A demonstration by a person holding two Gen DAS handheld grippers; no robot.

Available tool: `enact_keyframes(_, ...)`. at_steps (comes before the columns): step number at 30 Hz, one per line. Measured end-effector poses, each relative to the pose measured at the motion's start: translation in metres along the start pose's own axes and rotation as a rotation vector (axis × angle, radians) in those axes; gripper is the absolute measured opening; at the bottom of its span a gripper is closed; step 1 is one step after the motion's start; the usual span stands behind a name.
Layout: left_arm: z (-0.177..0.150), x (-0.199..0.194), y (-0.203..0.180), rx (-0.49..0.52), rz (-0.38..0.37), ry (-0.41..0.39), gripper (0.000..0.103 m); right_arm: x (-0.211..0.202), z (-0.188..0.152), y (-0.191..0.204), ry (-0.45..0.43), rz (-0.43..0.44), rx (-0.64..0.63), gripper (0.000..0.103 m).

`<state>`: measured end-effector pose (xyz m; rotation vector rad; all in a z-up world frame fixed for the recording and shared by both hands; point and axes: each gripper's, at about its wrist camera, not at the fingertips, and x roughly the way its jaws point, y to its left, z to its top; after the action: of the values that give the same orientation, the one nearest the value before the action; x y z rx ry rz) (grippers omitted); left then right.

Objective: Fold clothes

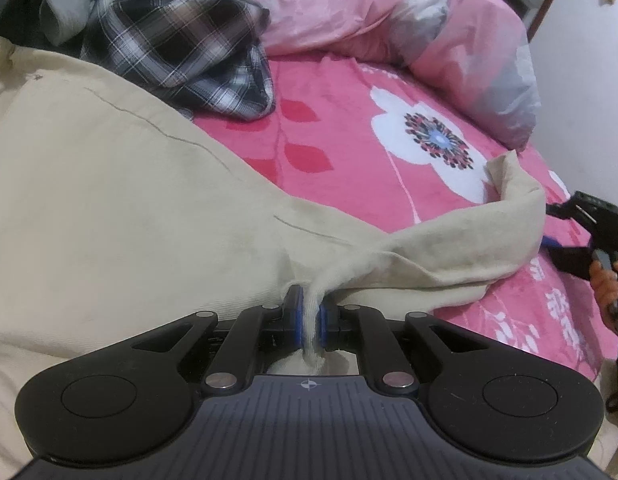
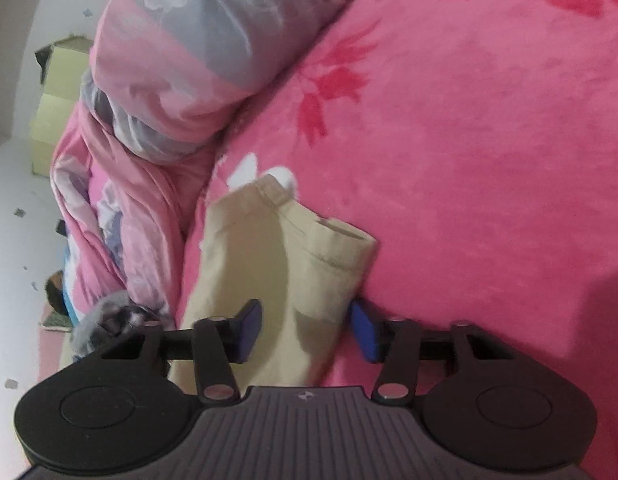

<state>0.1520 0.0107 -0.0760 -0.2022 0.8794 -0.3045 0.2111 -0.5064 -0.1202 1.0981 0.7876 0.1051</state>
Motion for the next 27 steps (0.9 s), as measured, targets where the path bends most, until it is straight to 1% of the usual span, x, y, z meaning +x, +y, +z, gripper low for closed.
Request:
enact_keyframes(1, -0.001, -0.001, -0.001, 0.006, 0.002, -0.002, 0.008, 0.003, -0.001, 0.0, -0.004, 0.002, 0.007, 0.006)
enact_keyframes(2, -0.002, -0.003, -0.002, 0.014, 0.002, -0.005, 0.008, 0.006, -0.002, 0.001, -0.009, 0.005, 0.015, 0.005)
enact_keyframes(3, -0.003, -0.005, -0.003, 0.028, 0.0, -0.009, 0.008, 0.001, -0.003, 0.003, -0.035, 0.01, 0.016, 0.005)
enact_keyframes(4, -0.004, -0.009, -0.005, 0.044, -0.004, -0.014, 0.008, -0.011, -0.005, 0.009, -0.076, 0.032, -0.01, 0.005)
enact_keyframes(6, -0.007, -0.016, -0.009, 0.079, -0.022, -0.019, 0.008, -0.044, -0.012, 0.025, -0.153, 0.059, -0.091, 0.005)
enact_keyframes(10, -0.015, -0.032, -0.022, 0.145, -0.111, -0.009, 0.008, -0.142, -0.038, 0.053, -0.275, 0.101, -0.244, 0.004)
enact_keyframes(12, -0.024, -0.039, -0.029, 0.187, -0.152, 0.009, 0.015, -0.181, -0.054, 0.052, -0.299, 0.069, -0.281, 0.004)
enact_keyframes(13, -0.029, -0.041, -0.031, 0.204, -0.164, 0.025, 0.017, -0.198, -0.065, 0.045, -0.303, 0.026, -0.279, 0.004)
enact_keyframes(14, -0.035, -0.041, -0.033, 0.219, -0.172, 0.045, 0.021, -0.201, -0.071, 0.027, -0.281, -0.015, -0.233, 0.004)
enact_keyframes(16, -0.046, -0.042, -0.037, 0.244, -0.181, 0.082, 0.025, -0.207, -0.082, -0.008, -0.237, -0.097, -0.14, 0.004)
enact_keyframes(18, -0.055, -0.041, -0.039, 0.257, -0.172, 0.113, 0.025, -0.212, -0.094, -0.043, -0.191, -0.176, -0.044, 0.004)
enact_keyframes(19, -0.055, -0.042, -0.039, 0.254, -0.168, 0.117, 0.025, -0.206, -0.097, -0.065, -0.153, -0.18, 0.043, 0.004)
enact_keyframes(21, -0.054, -0.046, -0.039, 0.241, -0.168, 0.114, 0.026, -0.199, -0.097, -0.079, -0.141, -0.163, 0.113, 0.004)
enact_keyframes(23, -0.047, -0.051, -0.039, 0.215, -0.178, 0.098, 0.027, -0.2, -0.085, -0.059, -0.178, -0.086, 0.093, 0.004)
enact_keyframes(24, -0.042, -0.053, -0.039, 0.195, -0.185, 0.086, 0.028, -0.2, -0.079, -0.049, -0.198, -0.046, 0.08, 0.004)
enact_keyframes(27, -0.027, -0.061, -0.039, 0.144, -0.207, 0.031, 0.03, -0.216, -0.052, 0.02, -0.274, 0.11, -0.056, 0.004)
